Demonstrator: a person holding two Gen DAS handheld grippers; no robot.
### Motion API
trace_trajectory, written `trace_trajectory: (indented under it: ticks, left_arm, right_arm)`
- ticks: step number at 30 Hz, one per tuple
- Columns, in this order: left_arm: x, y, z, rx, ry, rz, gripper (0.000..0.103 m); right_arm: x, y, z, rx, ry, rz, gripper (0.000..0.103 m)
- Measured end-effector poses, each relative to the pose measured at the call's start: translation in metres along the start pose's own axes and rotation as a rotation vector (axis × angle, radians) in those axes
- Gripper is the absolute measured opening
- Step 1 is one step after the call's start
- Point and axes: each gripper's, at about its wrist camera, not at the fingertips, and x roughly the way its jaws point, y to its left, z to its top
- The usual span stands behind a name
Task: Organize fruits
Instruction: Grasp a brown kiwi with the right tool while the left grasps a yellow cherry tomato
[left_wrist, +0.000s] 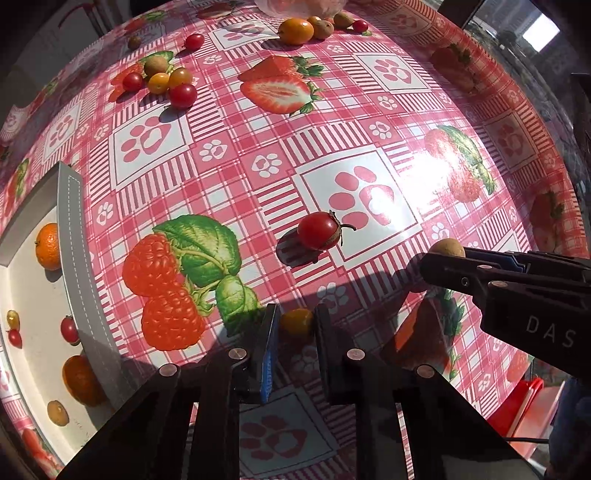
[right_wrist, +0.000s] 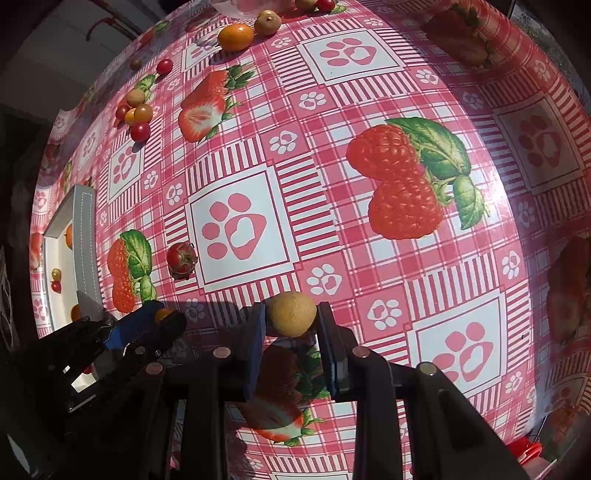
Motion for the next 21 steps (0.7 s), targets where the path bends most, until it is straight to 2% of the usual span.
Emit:
trace_trajectory:
  ticks: [6, 21]
  left_arm:
    - [-0.018, 0.021, -0.004, -0.062, -0.019, -0.076, 0.021]
    - [-0.067, 0.063, -0.009, -0.132, -0.097, -0.053, 0.021]
  right_arm:
    - [-0.009, 0.004, -0.004, -0.013, -0.003, 0.015, 0.031]
    - [-0.026, 0.053, -0.006, -0.111, -0.007, 0.045, 0.031]
